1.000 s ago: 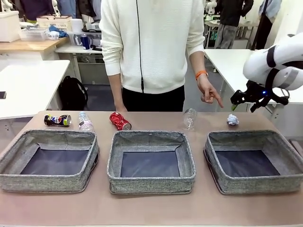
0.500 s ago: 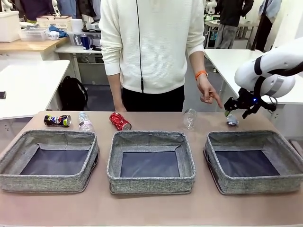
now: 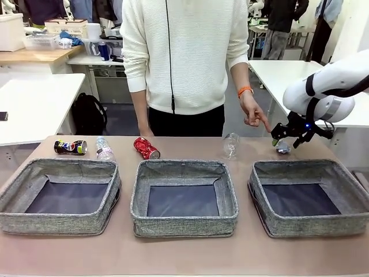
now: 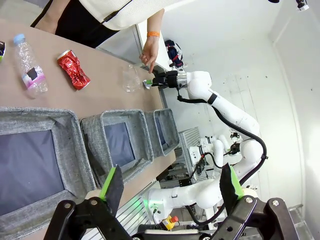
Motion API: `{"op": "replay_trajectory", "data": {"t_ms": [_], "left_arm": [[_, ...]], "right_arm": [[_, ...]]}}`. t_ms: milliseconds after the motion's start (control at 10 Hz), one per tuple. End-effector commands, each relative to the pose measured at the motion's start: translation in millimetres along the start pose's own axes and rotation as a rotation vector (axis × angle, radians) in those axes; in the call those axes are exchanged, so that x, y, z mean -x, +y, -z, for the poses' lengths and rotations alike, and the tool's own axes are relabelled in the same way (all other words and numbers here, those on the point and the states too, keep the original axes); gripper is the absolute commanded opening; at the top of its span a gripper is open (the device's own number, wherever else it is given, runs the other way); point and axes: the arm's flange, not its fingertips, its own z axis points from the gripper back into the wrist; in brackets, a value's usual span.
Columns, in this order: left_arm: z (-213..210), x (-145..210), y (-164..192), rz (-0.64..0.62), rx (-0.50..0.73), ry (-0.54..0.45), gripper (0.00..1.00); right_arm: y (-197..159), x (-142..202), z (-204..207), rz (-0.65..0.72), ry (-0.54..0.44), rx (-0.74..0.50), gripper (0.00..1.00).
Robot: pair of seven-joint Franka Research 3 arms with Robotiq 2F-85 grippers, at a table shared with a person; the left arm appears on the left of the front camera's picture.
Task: Sort the waste into the appropriate baskets.
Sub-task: Pick up the waste item pointed out by the person.
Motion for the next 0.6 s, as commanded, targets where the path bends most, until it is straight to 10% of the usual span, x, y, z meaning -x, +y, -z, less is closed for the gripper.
{"op": "replay_trajectory", "data": {"t_ms": [0, 100, 200, 300, 400, 500], "left_arm": [[1.3, -1.4, -1.6, 0.022, 0.016, -0.009, 1.0], [1.3, -1.4, -1.6, 0.022, 0.016, -0.009, 1.0], [1.3, -1.4, -1.6, 0.022, 0.016, -0.009, 1.0], [1.3, -1.4, -1.6, 0.022, 0.016, -0.009, 1.0], [1.3, -1.4, -1.6, 0.022, 0.016, -0.009, 1.0], [1.3, -1.4, -1.6, 0.022, 0.016, -0.009, 1.0]], "right_arm": [[-1.1, -4.3, -3.8, -0.012, 0.024, 0.007, 1.0], [-0.3, -4.0, -4.0, -0.015, 0.025, 0.014, 1.0], [-0.3, -3.7, -3.8, -0.027, 0.036, 0.015, 0.4], [0.0, -3.3, -3.7, -0.027, 0.04, 0.019, 0.4], [0.0, -2.8, -3.8, -0.026, 0.039, 0.019, 0.0], [0.0, -2.7, -3.6, -0.025, 0.038, 0.018, 0.35]]}}
